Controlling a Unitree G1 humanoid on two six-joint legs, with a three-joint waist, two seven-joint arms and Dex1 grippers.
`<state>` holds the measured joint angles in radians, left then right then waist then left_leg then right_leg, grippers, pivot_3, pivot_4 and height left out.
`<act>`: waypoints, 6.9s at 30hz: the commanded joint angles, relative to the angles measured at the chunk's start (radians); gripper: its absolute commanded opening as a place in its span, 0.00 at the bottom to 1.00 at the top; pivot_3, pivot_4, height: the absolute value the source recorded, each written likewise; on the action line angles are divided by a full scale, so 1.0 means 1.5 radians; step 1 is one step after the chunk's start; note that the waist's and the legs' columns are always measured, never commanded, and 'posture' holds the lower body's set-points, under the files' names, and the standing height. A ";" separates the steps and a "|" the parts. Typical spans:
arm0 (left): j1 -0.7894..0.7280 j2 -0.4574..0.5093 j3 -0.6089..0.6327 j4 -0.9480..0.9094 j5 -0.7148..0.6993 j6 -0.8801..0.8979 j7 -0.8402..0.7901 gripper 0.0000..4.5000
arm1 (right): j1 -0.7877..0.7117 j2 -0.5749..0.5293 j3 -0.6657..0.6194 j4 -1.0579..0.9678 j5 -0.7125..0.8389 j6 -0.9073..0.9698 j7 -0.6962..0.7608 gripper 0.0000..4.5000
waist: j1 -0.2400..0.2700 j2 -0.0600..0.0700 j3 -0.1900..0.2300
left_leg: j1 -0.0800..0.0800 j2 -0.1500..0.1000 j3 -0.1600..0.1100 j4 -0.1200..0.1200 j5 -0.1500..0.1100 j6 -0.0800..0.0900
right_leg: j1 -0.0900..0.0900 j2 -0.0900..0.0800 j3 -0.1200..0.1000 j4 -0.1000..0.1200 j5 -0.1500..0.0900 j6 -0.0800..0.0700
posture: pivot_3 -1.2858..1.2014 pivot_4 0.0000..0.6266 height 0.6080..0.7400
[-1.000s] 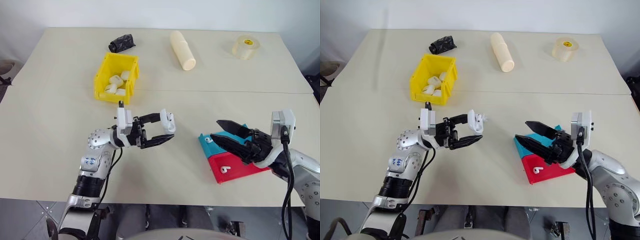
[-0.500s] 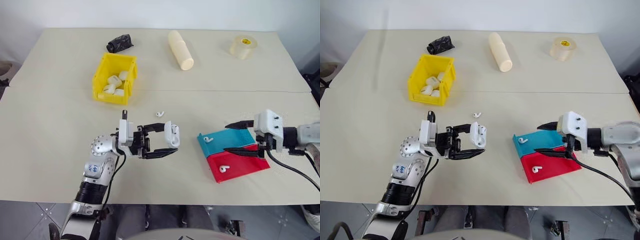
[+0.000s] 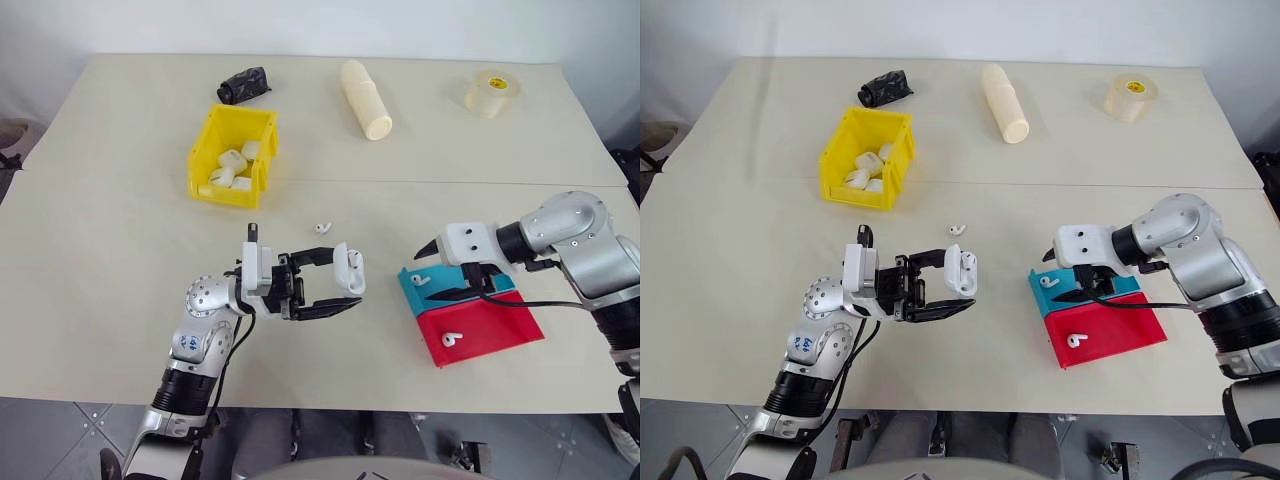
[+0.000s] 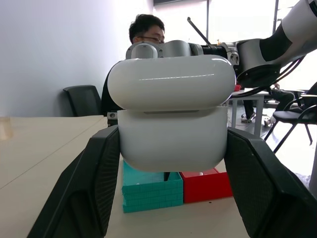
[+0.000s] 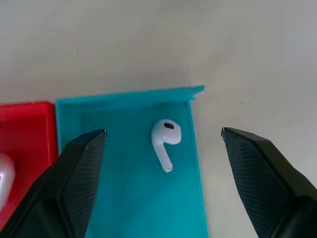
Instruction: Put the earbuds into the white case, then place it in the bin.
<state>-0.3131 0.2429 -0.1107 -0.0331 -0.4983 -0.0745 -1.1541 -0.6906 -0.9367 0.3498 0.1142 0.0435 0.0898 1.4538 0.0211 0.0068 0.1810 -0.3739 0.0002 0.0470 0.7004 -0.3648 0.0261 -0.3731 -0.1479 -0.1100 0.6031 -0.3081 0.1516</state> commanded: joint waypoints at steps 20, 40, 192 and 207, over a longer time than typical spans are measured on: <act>0.005 -0.004 -0.009 -0.037 -0.007 -0.007 0.020 0.62 | -0.038 0.042 0.027 0.056 -0.085 -0.090 0.038 0.22 | -0.001 0.000 0.000 | 0.000 0.000 0.000 0.000 0.000 0.000 | 0.000 0.000 0.000 0.000 0.000 0.000 | 0.52 0.24 1.00; 0.010 -0.005 -0.008 -0.038 -0.003 -0.011 0.026 0.62 | -0.006 0.070 0.023 0.036 -0.074 -0.053 0.027 0.15 | -0.001 0.000 0.000 | 0.000 0.000 0.000 0.000 0.000 0.000 | 0.000 0.000 0.000 0.000 0.000 0.000 | 0.52 0.24 1.00; -0.185 0.114 -0.129 0.019 0.260 0.133 0.082 0.62 | 0.229 0.147 -0.199 -0.395 0.451 0.336 -0.342 0.01 | 0.002 -0.001 0.001 | -0.001 -0.002 -0.002 -0.001 0.000 0.000 | 0.000 0.000 -0.001 0.000 0.000 0.000 | 0.52 0.24 1.00; -0.160 0.099 -0.113 -0.018 0.234 0.096 0.092 0.62 | 0.289 0.116 -0.242 -0.263 0.405 0.267 -0.231 0.01 | 0.005 -0.001 0.001 | -0.002 -0.003 -0.003 -0.001 0.000 0.000 | 0.000 0.000 -0.002 0.000 0.000 0.000 | 0.52 0.24 1.00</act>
<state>-0.5528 0.4012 -0.3048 0.0071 -0.1088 0.0999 -1.0182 -0.2696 -0.7500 0.0407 -0.2878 0.6372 0.5188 1.0835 0.0282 0.0048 0.1823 -0.3762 -0.0043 0.0436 0.6994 -0.3645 0.0270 -0.3730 -0.1486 -0.1124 0.6029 -0.3081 0.1517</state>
